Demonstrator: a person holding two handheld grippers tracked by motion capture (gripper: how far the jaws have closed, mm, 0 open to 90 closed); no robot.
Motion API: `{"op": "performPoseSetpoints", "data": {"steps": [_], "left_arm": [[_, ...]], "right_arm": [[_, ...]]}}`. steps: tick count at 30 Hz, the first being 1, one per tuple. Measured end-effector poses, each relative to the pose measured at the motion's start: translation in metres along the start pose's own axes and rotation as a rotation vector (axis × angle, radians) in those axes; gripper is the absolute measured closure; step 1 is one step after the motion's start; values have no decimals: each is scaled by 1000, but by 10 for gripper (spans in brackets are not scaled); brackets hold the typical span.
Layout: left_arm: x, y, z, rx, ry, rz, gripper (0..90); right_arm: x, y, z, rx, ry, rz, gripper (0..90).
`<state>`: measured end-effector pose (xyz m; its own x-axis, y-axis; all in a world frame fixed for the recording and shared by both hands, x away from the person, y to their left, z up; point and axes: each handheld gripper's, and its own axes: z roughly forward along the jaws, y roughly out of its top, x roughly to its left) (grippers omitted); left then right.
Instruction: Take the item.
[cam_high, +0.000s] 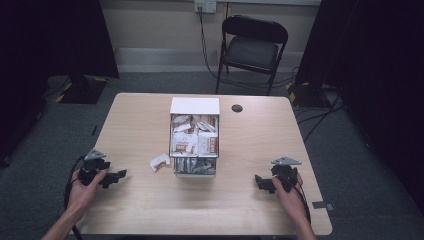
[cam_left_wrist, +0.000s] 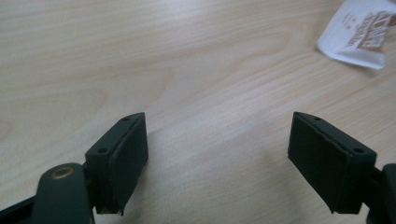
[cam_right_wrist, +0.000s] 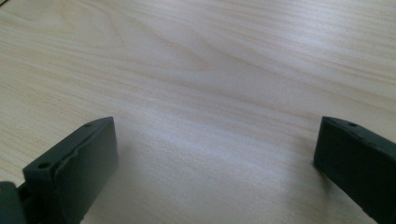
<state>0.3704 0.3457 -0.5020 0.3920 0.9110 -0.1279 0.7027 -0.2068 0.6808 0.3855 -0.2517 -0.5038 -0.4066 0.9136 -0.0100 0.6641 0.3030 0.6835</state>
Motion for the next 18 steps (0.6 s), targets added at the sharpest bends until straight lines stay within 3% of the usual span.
{"op": "performPoseSetpoints", "data": {"steps": [3,5,8,9,18], "left_arm": [[-1,-3,1,-24,20,11,201],[-1,-7,2,-59,21,-4,182],[-5,-10,3,-70,47,34,178],[-7,-10,4,-57,76,58,174],[-13,-11,5,-48,131,4,102]], "right_arm": [[0,0,0,0,0,0,0],[0,0,0,0,0,0,0],[0,0,0,-1,-1,0,0],[0,0,0,0,0,0,0],[1,0,0,1,-6,6,0]]}}
